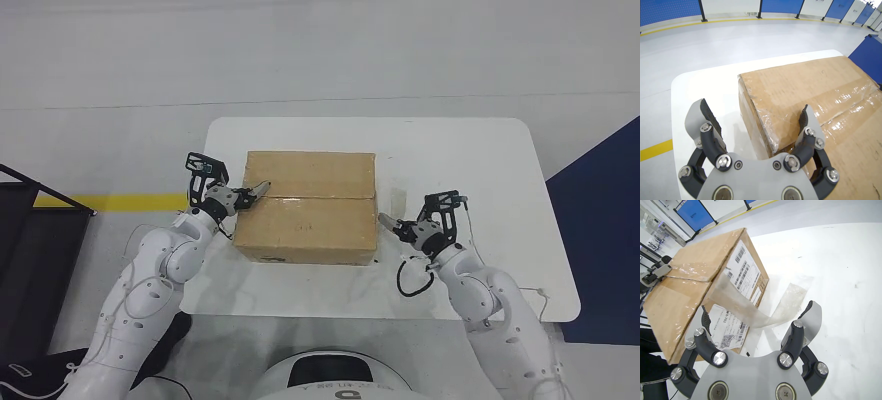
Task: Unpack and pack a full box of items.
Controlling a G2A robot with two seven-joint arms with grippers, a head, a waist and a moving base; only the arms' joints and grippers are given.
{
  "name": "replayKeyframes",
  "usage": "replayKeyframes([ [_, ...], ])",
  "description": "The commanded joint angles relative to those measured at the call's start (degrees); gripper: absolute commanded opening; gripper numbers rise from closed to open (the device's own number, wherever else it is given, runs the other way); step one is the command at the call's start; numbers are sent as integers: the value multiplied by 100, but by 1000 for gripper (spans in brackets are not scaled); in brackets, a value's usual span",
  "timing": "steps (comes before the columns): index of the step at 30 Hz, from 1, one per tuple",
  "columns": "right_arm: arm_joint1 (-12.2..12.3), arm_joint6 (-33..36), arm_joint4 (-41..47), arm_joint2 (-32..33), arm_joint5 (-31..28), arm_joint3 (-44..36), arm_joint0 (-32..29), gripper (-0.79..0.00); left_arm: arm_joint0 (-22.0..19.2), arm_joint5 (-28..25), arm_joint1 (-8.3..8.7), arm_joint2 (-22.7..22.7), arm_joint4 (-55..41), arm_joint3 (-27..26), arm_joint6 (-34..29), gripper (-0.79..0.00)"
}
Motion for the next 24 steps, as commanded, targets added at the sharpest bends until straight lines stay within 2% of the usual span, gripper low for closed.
replayKeyframes([
  [1,-10,3,-82,-100,29,95,74,0,0,0,0,0,0,0,0,0],
  [7,-36,8,-275,-325,120,311,248,0,0,0,0,0,0,0,0,0],
  [9,-43,54,-188,-380,-23,440,363,0,0,0,0,0,0,0,0,0],
  [20,-128,-131,814,-481,-403,1689,1102,0,0,0,0,0,0,0,0,0],
  [24,-157,-403,1252,-513,-826,1952,1184,0,0,0,0,0,0,0,0,0],
])
